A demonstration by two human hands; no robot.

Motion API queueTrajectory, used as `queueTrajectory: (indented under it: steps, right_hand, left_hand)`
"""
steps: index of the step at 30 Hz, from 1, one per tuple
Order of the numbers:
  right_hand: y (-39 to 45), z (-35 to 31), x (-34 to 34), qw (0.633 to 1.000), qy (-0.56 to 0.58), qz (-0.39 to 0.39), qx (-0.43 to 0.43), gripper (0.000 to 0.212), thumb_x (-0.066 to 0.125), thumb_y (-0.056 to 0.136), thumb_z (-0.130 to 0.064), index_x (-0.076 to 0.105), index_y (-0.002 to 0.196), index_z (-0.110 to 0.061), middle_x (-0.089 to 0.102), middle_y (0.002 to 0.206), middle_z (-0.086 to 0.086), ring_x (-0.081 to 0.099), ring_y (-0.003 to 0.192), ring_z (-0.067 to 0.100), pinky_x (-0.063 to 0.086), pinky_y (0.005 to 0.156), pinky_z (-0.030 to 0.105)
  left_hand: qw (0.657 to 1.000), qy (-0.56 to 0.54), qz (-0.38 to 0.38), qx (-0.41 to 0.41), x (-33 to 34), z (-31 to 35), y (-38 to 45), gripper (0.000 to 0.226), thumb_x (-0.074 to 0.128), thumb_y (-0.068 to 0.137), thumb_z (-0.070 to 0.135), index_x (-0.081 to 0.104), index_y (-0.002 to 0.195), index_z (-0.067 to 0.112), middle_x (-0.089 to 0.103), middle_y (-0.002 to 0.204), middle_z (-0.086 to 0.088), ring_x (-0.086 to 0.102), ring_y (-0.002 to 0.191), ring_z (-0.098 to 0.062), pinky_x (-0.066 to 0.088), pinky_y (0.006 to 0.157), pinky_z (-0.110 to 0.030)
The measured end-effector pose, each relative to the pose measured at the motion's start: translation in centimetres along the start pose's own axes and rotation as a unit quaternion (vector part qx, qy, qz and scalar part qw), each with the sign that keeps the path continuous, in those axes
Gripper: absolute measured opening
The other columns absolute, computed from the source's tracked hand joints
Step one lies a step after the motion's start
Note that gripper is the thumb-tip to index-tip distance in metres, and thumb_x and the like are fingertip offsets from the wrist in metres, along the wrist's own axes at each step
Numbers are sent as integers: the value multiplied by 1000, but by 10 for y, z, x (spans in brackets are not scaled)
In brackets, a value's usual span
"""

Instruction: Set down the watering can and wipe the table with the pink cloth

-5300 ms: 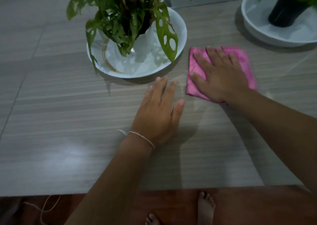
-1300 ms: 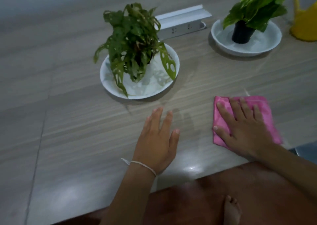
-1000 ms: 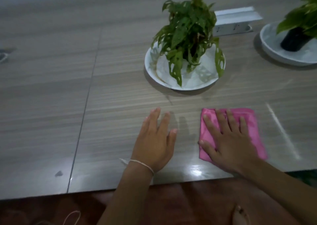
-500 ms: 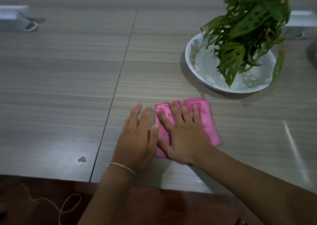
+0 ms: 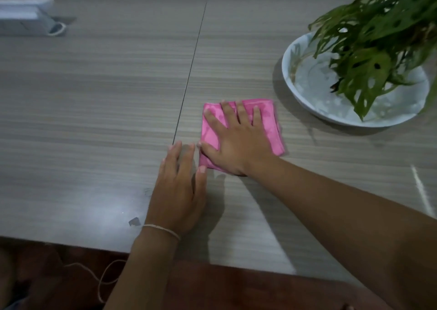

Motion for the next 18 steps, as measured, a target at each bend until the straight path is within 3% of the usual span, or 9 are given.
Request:
queueTrajectory:
  steps: [8,11,14,18]
  right_hand:
    - [-1,0,-1,1000,9,3,-1,86,15,92,-83,3,166,-40,0,176,11,-6,160,42,-8,124,67]
    - [-5,2,-5,998,41,37,-6,77,27,99,-72,16,166,-34,9,176,12,-2,161,38,-10,127,58]
    - [-21,6,-20,983,133,121,-46,63,33,105,-53,36,162,-25,21,173,12,5,162,31,-15,127,45]
    - [-90,40,-25,951,196,224,-80,54,42,105,-39,53,151,-13,40,165,15,26,158,33,15,129,54]
  left_hand:
    - [1000,7,3,-5,4,10,-8,59,28,101,43,34,152,13,31,158,-15,23,150,-26,31,118,-53]
    - [1000,1,-10,-9,7,28,-12,62,26,99,48,33,153,18,29,160,-10,24,150,-23,31,118,-52]
    - [1000,-20,-15,6,8,49,-10,61,26,100,52,32,153,22,27,160,-7,24,150,-23,33,117,-52]
    - [999,-14,-15,26,11,80,-17,61,22,101,54,35,151,21,27,161,-8,24,150,-24,35,116,-52]
Point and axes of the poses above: each hand's wrist, its own y-axis towards the middle knuckle, its own x-axis out of the palm, z = x × y, the point moved 6 cm from there along y, towards the middle knuckle
